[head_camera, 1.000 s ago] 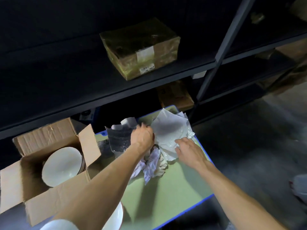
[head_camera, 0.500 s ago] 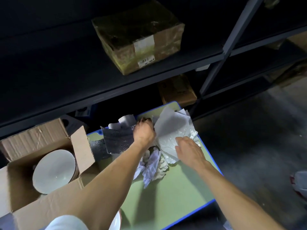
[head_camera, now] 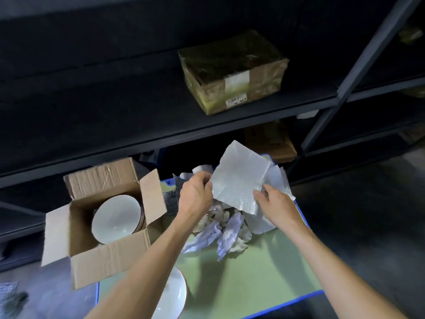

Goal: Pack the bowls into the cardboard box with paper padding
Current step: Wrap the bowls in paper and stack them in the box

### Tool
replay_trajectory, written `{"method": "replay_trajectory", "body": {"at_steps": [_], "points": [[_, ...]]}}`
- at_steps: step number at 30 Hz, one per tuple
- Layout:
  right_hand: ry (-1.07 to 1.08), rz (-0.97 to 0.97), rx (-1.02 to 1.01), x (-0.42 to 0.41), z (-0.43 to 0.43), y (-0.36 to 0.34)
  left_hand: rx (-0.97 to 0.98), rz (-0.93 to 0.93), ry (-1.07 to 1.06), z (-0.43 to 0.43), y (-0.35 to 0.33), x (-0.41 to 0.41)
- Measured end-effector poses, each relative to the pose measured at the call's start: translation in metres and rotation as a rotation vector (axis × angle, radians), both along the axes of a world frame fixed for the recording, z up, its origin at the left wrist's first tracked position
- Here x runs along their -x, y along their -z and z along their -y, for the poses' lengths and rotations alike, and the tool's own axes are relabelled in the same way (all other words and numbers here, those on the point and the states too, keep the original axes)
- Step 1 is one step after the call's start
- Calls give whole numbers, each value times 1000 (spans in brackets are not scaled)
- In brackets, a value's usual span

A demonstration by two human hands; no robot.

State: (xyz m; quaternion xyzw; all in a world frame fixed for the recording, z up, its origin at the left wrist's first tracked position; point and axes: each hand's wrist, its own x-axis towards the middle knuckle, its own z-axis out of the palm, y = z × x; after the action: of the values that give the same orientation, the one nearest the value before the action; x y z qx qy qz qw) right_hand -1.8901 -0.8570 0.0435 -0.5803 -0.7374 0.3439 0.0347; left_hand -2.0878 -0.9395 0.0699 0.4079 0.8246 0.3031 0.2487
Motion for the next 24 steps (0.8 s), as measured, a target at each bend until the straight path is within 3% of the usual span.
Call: {"method": "replay_trajectory", "body": {"at_steps": [8, 17, 24], "points": [[-4, -367, 133, 53, 26, -43, 53, 52, -27, 86, -28, 16], [-275, -419, 175, 93, 74, -71, -65, -19, -209, 159, -50, 41], [-411, -421, 222, 127, 119, -78, -124, 113, -286, 205, -45, 79]]}}
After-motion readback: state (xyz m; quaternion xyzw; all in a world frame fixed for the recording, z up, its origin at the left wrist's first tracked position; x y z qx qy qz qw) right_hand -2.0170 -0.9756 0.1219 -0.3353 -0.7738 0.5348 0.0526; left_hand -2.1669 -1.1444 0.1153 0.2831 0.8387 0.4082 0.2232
